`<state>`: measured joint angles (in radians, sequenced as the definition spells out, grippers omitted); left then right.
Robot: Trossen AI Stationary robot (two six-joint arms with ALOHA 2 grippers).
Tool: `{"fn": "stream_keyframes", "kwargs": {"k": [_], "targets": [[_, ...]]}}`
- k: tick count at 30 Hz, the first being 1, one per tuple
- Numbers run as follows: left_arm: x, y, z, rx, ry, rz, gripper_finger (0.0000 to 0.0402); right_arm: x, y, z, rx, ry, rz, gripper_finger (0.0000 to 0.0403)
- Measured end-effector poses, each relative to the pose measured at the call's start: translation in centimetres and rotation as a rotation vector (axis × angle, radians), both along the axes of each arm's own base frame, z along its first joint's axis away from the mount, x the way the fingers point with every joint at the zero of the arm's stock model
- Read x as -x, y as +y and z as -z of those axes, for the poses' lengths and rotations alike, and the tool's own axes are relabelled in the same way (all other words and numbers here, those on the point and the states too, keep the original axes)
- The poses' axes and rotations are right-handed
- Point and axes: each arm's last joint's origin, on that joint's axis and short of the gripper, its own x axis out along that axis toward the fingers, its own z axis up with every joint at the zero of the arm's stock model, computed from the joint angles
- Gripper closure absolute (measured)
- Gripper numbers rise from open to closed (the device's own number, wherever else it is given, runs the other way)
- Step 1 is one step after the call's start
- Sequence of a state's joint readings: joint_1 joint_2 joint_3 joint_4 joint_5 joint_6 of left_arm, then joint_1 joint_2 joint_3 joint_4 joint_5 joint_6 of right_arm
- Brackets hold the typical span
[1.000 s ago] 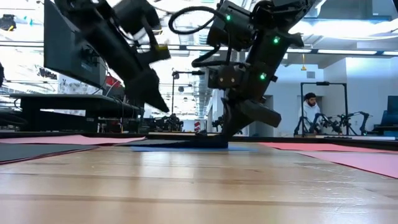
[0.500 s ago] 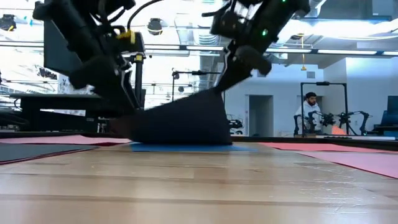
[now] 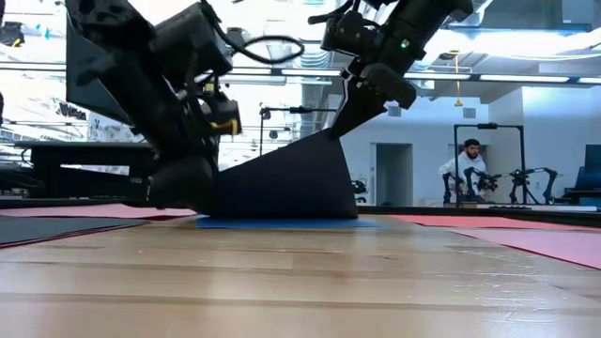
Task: Organize paper
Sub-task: Move the black paper to the bottom middle of the table
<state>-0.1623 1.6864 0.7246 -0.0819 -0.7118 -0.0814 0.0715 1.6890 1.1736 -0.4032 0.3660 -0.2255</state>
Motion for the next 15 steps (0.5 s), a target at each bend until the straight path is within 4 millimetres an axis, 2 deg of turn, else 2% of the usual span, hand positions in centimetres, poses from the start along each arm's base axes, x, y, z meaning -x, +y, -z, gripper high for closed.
{"fn": "stream_keyframes", "kwargs": {"k": [4, 7, 10, 15], "targets": [[-0.64, -0.04, 0.43, -0.034, -0.031, 0.004, 0.0167, 0.0, -0.01, 0.0, 0.0, 0.0, 0.0, 0.0403], [-0.72, 0.05, 0.36, -0.073, -0.045, -0.016, 0.0201, 0.01, -0.01, 0.01, 0.0, 0.001, 0.0, 0.0403], [-0.7, 0.13, 0.28, -0.106, -0.05, -0.036, 0.0253, 0.01, -0.01, 0.01, 0.0, 0.002, -0.001, 0.0403], [-0.72, 0.14, 0.25, -0.117, -0.049, -0.035, 0.0362, 0.01, 0.0, 0.01, -0.001, 0.001, -0.001, 0.0403]]}}
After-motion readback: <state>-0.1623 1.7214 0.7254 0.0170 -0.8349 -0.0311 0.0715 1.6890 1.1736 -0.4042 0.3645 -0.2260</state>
